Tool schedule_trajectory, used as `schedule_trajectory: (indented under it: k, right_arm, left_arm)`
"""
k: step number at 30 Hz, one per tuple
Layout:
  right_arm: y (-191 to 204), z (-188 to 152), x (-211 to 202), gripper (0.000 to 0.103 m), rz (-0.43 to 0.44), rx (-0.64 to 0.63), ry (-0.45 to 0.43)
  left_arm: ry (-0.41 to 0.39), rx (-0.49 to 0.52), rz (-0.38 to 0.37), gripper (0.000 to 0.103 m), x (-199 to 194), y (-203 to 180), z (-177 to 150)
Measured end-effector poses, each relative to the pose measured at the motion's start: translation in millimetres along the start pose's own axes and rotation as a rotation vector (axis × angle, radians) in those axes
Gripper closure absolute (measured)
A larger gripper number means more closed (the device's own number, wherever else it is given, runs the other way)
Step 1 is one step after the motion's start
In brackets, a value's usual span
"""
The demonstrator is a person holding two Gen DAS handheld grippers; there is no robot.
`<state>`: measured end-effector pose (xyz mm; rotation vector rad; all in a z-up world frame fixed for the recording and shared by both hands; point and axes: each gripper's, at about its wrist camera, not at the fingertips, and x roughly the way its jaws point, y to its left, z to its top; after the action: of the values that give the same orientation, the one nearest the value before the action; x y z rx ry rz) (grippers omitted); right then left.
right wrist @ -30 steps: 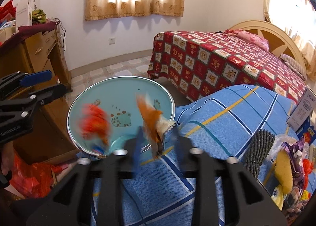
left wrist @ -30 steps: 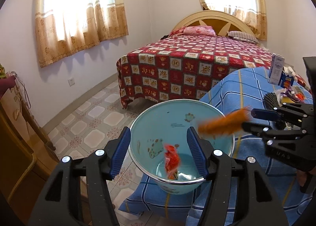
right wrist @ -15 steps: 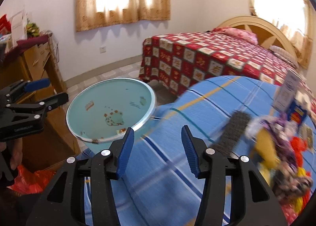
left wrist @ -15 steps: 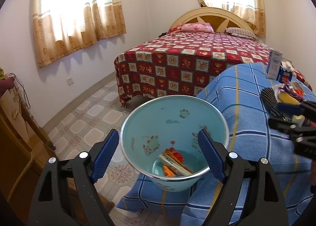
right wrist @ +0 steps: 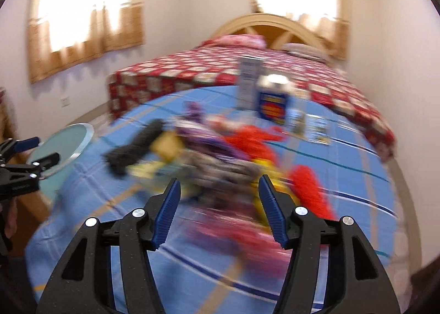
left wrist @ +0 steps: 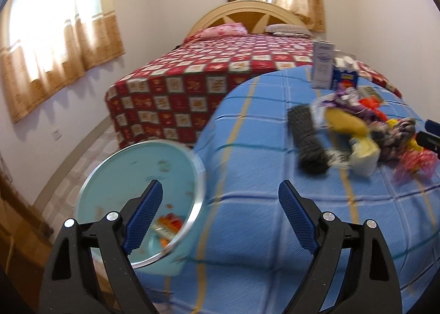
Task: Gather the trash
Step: 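Grasp the black rope bundle with the left gripper while the right grasps the red rope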
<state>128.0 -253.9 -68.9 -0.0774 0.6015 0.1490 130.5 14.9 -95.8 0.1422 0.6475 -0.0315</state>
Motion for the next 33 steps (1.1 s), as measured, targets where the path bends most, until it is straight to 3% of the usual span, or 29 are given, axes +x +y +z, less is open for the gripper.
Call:
schedule_trajectory:
  k: [7,14,18,21,22,26,33]
  right_arm:
    - [-73.5,-18.0,-5.1,0.043,-0.160,0.134,0.011]
    - [-108.9,-32.0,8.2,0.043,-0.171,0.193,0.047]
    - [-108.7,-34.6,22.5,0.045,-0.118,0.187,0.101]
    - [-105.4,-36.5,35.8,0.072,-0.050,0.196,0.162]
    - [-104.5,-37.4,37.4,0.078,-0.025,0.204,0.172]
    - [-101.2,-37.2,32.1,0.083,0.011,0.219,0.152]
    - [-96.7,-17.8,3.7,0.083,-0.049,0.200,0.045]
  left_arm:
    - [0.016,0.005,-0.071,0.018,26.0,-51.1,26.3]
    - [0.074,0.040,-0.054,0.019,55.1,-68.6,27.2]
    - [0.121,0.041,-0.093,0.043,64.8,-68.5,24.2]
    - [0.134,0.046,-0.156,0.075,66.2,-70.3,22.5]
    - [0.133,0.049,-0.166,0.077,65.3,-71.4,22.7]
    - [0.108,0.049,-0.178,0.082,55.2,-66.1,25.6]
    - [0.030,0.064,-0.129,0.082,17.4,-38.0,27.5]
